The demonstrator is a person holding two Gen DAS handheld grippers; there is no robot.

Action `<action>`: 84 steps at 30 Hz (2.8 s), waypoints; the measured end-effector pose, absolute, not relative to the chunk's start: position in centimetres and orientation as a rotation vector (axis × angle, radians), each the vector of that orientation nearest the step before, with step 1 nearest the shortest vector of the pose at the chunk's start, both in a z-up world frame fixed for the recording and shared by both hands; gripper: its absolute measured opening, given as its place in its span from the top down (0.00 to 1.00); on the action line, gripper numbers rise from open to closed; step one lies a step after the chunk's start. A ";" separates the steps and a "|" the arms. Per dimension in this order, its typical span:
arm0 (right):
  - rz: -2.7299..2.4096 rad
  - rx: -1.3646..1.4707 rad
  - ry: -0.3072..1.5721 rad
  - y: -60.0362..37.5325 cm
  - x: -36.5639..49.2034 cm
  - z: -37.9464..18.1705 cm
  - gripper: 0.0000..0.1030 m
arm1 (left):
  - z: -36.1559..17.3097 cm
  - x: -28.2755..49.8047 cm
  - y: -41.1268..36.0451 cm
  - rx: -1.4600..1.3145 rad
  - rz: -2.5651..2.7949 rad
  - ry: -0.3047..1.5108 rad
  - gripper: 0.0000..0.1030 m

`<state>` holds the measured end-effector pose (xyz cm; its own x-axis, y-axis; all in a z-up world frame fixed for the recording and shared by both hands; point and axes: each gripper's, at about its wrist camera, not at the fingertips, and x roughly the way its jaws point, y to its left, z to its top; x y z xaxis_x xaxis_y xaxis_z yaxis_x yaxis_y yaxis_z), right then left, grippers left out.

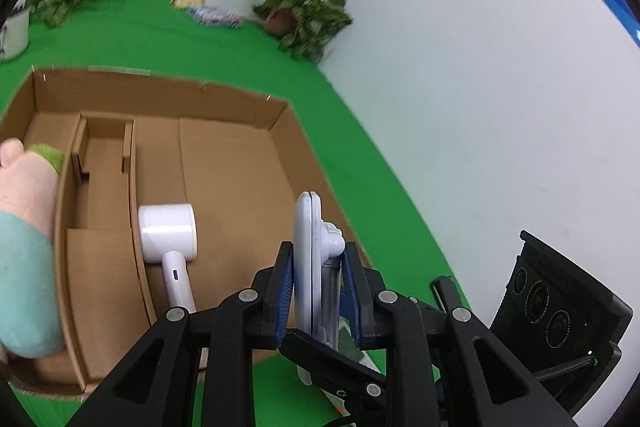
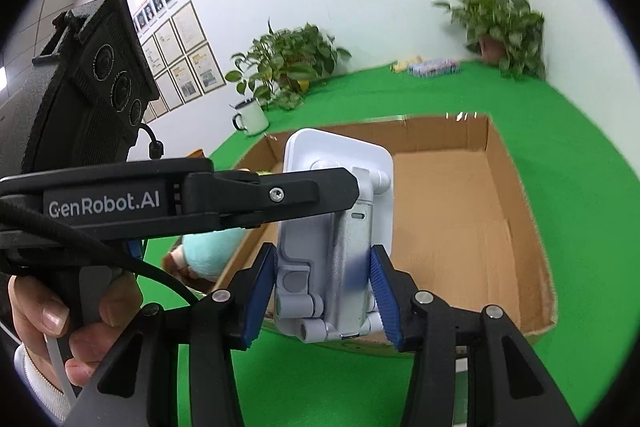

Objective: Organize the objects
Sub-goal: 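Lift the phone stand with the right gripper and carry it over the box, then lower the phone stand beside the hair dryer and open the right gripper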

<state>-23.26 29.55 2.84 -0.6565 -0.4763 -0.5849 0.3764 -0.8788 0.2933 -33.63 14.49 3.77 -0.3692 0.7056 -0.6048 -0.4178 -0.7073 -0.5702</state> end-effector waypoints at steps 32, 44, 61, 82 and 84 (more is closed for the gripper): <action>-2.202 1.344 -0.312 30.1 -30.5 -5.0 0.35 | -3.1 -37.8 12.2 -1.425 2.171 -0.410 0.74; -2.298 1.478 -0.135 29.0 -32.3 -7.3 0.48 | -3.3 -34.8 9.0 -1.419 2.299 -0.258 0.74; -2.234 1.446 0.100 28.7 -31.7 -7.0 0.52 | -5.5 -34.4 9.8 -1.481 2.335 -0.160 0.74; -2.212 1.480 0.096 28.2 -31.4 -7.0 0.52 | -5.2 -34.2 9.7 -1.514 2.353 -0.086 0.72; -2.210 1.479 0.096 28.1 -31.4 -7.0 0.52 | -5.1 -34.1 9.9 -1.512 2.358 -0.083 0.72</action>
